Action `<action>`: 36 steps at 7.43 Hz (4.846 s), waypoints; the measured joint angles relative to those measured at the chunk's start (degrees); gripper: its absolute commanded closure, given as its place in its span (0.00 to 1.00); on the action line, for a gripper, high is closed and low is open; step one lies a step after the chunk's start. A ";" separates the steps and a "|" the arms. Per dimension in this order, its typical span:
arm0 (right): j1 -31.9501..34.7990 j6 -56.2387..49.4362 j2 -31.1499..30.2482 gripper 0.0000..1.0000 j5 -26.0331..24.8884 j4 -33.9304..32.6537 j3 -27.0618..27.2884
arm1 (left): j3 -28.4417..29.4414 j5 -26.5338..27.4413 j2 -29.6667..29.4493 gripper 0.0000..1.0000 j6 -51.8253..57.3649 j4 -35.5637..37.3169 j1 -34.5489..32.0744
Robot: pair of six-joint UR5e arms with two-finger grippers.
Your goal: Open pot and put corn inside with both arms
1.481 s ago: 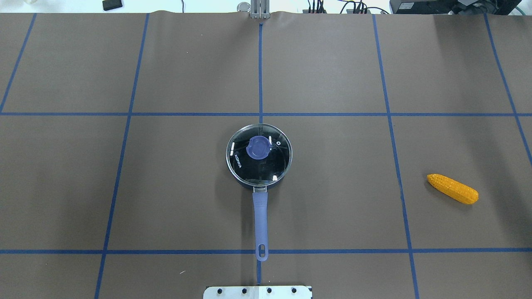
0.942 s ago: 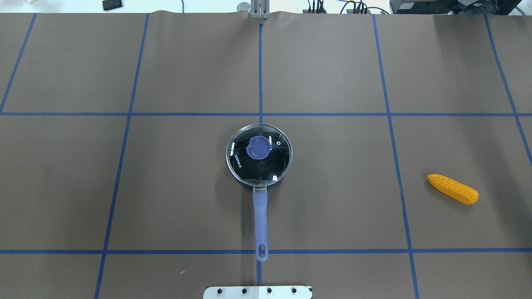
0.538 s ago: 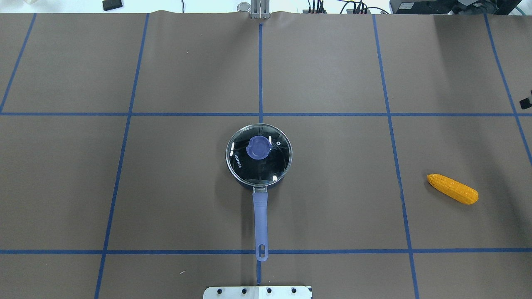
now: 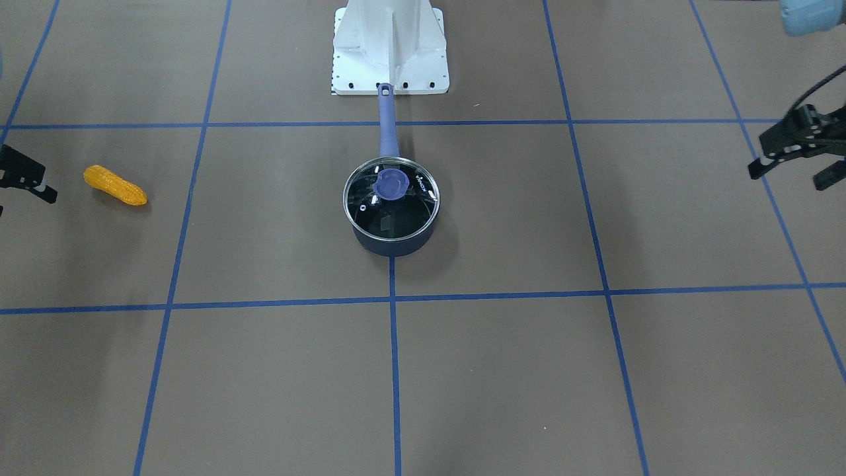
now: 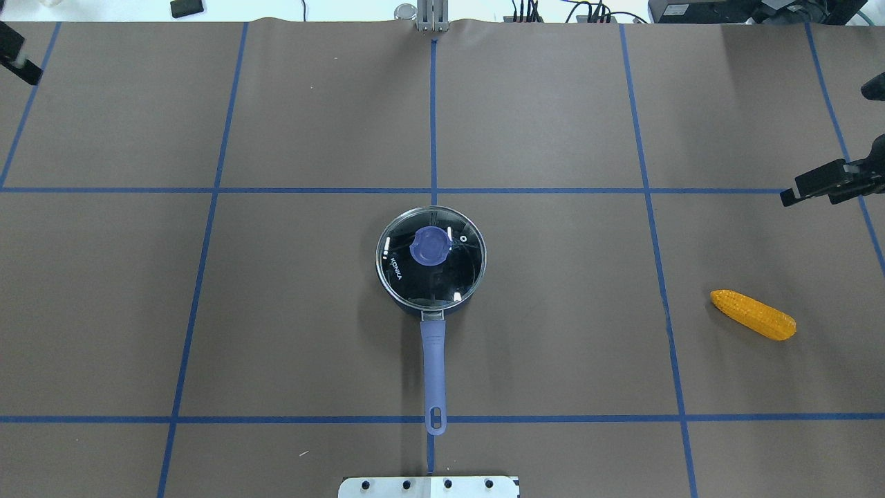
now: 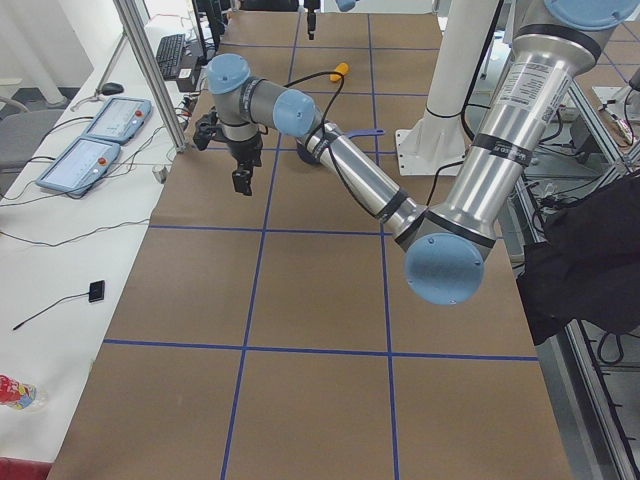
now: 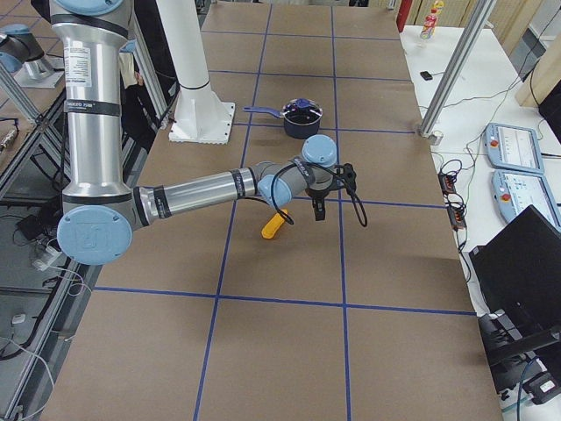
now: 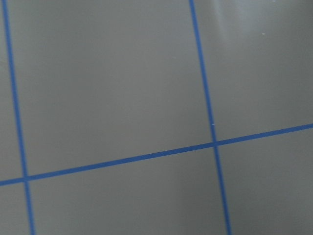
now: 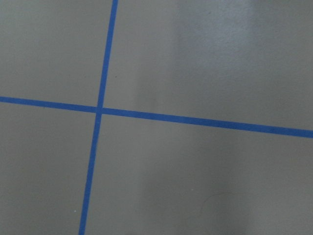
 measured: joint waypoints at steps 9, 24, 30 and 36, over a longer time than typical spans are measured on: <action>-23.39 -13.55 -8.33 0.00 -19.91 0.65 5.43 | 4.72 13.28 -22.09 0.02 -39.37 -0.13 26.65; -23.89 -17.48 -7.71 0.63 -20.65 0.94 3.95 | 23.81 26.00 -30.38 0.02 -52.92 -13.98 40.64; -18.35 -18.21 -7.39 0.67 -14.86 0.59 4.14 | 24.51 27.73 -29.98 0.21 -53.47 -16.05 43.35; -14.95 -18.15 -2.80 0.67 -11.67 -2.27 3.96 | 23.24 27.60 -29.60 0.57 -51.37 -15.63 43.21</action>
